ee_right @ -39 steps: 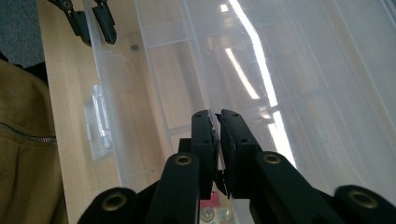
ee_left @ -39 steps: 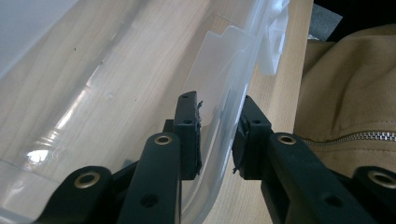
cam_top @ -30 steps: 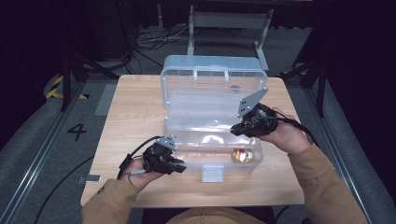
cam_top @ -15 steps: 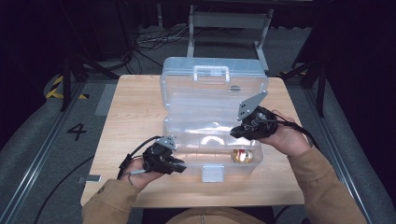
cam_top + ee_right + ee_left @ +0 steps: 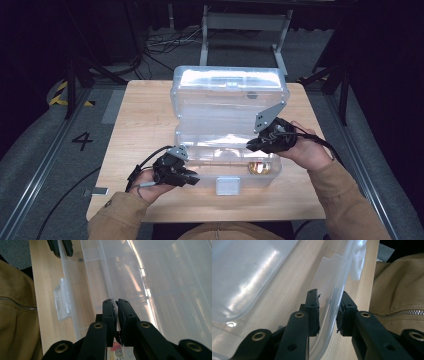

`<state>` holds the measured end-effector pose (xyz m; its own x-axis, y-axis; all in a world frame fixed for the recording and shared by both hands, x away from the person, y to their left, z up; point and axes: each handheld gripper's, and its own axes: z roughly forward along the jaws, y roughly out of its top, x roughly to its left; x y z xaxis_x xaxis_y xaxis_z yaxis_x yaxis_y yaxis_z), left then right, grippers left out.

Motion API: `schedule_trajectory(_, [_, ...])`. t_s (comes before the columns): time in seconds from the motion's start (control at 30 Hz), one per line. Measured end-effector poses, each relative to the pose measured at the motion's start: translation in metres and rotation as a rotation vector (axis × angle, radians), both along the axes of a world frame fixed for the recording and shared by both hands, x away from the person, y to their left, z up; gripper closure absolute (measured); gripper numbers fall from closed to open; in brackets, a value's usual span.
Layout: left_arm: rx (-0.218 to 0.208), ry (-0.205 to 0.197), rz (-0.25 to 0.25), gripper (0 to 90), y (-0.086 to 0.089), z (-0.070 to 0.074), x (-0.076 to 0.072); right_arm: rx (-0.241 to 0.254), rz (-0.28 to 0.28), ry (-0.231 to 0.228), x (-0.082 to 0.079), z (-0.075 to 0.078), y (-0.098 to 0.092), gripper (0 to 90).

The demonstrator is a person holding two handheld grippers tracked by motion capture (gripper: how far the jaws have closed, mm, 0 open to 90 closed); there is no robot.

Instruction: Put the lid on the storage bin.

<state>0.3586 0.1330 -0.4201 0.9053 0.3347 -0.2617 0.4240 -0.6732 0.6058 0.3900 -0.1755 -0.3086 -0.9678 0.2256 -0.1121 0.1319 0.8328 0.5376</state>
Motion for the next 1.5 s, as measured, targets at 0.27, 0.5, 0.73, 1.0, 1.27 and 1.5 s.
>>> schedule_trajectory(0.27, [0.0, -0.001, 0.0, 74.3, 0.0, 0.0, 0.0, 0.0, -0.001, -0.007, -0.003, -0.002, -0.001, 84.6])
schedule_trajectory(0.5, [0.015, 0.016, 0.0, 72.3, -0.002, 0.002, 0.0, 0.009, -0.004, -0.008, -0.002, -0.002, -0.002, 84.6])
schedule_trajectory(0.73, [0.011, 0.038, 0.003, 65.8, 0.003, 0.011, 0.0, 0.015, -0.007, -0.007, -0.002, -0.003, -0.003, 84.5])
schedule_trajectory(1.0, [-0.079, 0.012, 0.026, 66.9, 0.017, 0.033, -0.004, 0.022, -0.012, -0.003, -0.002, -0.002, -0.003, 84.5])
schedule_trajectory(1.27, [-0.172, -0.034, 0.059, 72.9, 0.029, 0.055, -0.004, 0.024, -0.013, -0.005, -0.003, -0.003, -0.003, 84.4])
schedule_trajectory(1.5, [-0.218, -0.064, 0.111, 83.0, 0.033, 0.068, -0.002, 0.03, -0.014, -0.011, -0.003, -0.004, -0.004, 84.4])
